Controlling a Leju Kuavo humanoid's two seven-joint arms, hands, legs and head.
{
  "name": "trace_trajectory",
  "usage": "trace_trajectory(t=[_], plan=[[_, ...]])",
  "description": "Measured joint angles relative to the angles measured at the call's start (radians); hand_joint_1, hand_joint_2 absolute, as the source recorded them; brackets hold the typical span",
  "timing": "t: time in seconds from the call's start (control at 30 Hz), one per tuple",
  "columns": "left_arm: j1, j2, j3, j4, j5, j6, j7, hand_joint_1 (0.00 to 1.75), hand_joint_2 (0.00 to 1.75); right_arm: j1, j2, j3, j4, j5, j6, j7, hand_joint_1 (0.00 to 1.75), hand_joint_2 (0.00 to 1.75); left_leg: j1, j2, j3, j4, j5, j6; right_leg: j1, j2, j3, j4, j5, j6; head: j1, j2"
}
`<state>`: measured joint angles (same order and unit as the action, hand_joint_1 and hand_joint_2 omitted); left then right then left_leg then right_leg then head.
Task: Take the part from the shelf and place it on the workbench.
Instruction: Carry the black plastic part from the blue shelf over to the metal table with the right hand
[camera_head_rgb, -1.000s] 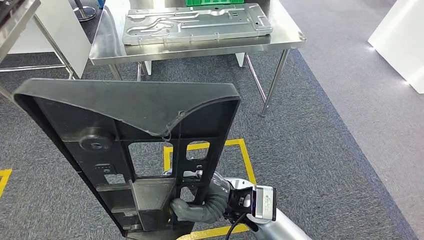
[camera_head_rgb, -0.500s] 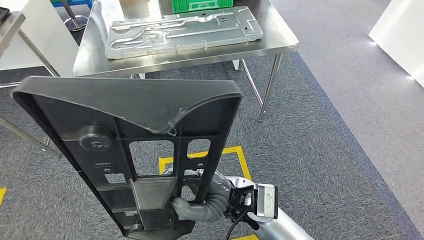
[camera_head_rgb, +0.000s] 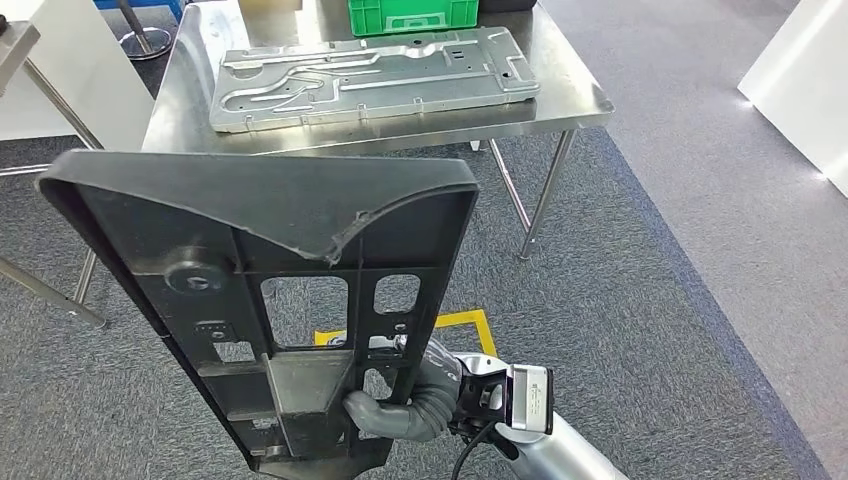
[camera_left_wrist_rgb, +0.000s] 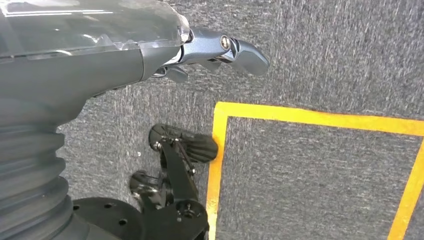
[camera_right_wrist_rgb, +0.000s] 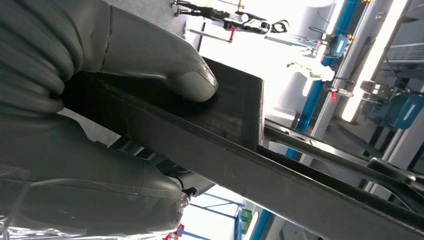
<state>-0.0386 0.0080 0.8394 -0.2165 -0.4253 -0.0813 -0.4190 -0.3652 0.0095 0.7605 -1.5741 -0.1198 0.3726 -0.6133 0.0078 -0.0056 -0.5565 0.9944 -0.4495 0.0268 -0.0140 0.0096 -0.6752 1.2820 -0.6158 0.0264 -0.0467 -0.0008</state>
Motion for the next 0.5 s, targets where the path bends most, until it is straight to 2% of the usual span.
trace_trajectory(t=[0.03,0.1,0.17,0.27,0.33,0.4,0.47,0.5], plan=[[0.0,-0.001,0.001,0.0,0.0,0.001,0.0,0.0,1.75,0.0,0.0,0.0,0.003,0.0,0.0,0.001,1.64,1.75,0.002,0.0,0.01,0.0,-0.008,-0.003,-0.004,-0.002,-0.002,-0.03,0.023,0.004,0.0,0.0],[0.0,-0.003,0.002,0.0,0.002,0.002,0.0,0.0,1.75,0.0,0.0,0.0,0.01,0.0,-0.001,0.003,1.64,1.75,0.006,-0.001,0.035,0.002,-0.027,-0.013,-0.009,-0.008,0.028,-0.156,0.123,0.01,0.0,0.0],[-0.001,-0.004,0.005,0.0,0.002,0.002,0.0,0.0,1.75,0.0,0.0,0.0,0.017,0.003,-0.002,0.009,1.64,1.75,0.007,-0.001,0.047,0.002,-0.044,-0.028,-0.006,-0.012,0.05,-0.243,0.173,0.002,0.001,0.0],[-0.002,-0.004,0.006,0.0,-0.004,0.002,-0.001,0.0,1.75,-0.001,0.0,0.0,0.023,0.027,-0.013,0.017,1.64,1.75,0.007,0.0,0.054,0.01,-0.052,-0.053,-0.002,-0.011,0.058,-0.256,0.172,-0.025,0.001,0.0],[-0.003,-0.005,0.007,0.0,-0.008,0.0,-0.002,0.0,1.75,-0.002,0.001,0.0,0.025,0.048,-0.024,0.017,1.64,1.75,0.01,0.0,0.047,0.046,-0.066,-0.06,-0.003,-0.015,0.077,-0.262,0.17,-0.04,0.0,0.0],[-0.004,-0.005,0.007,0.0,-0.012,-0.002,-0.003,0.0,1.75,-0.002,0.001,0.0,0.025,0.059,-0.031,0.017,1.64,1.75,0.012,0.001,-0.01,0.156,-0.111,-0.065,0.0,-0.022,0.093,-0.266,0.16,-0.049,-0.001,0.0],[-0.002,-0.005,0.008,0.0,-0.015,-0.003,-0.003,0.0,1.75,0.001,0.001,0.0,0.026,0.062,-0.031,0.017,1.64,1.75,0.012,0.001,-0.093,0.279,-0.157,-0.068,0.007,-0.029,0.103,-0.267,0.148,-0.055,-0.001,0.0],[0.001,-0.004,0.009,0.0,-0.016,-0.003,-0.003,0.0,1.75,0.003,0.001,0.0,0.026,0.064,-0.031,0.017,1.64,1.75,0.012,0.001,-0.118,0.302,-0.157,-0.066,0.011,-0.032,0.11,-0.266,0.141,-0.056,-0.002,0.0]])
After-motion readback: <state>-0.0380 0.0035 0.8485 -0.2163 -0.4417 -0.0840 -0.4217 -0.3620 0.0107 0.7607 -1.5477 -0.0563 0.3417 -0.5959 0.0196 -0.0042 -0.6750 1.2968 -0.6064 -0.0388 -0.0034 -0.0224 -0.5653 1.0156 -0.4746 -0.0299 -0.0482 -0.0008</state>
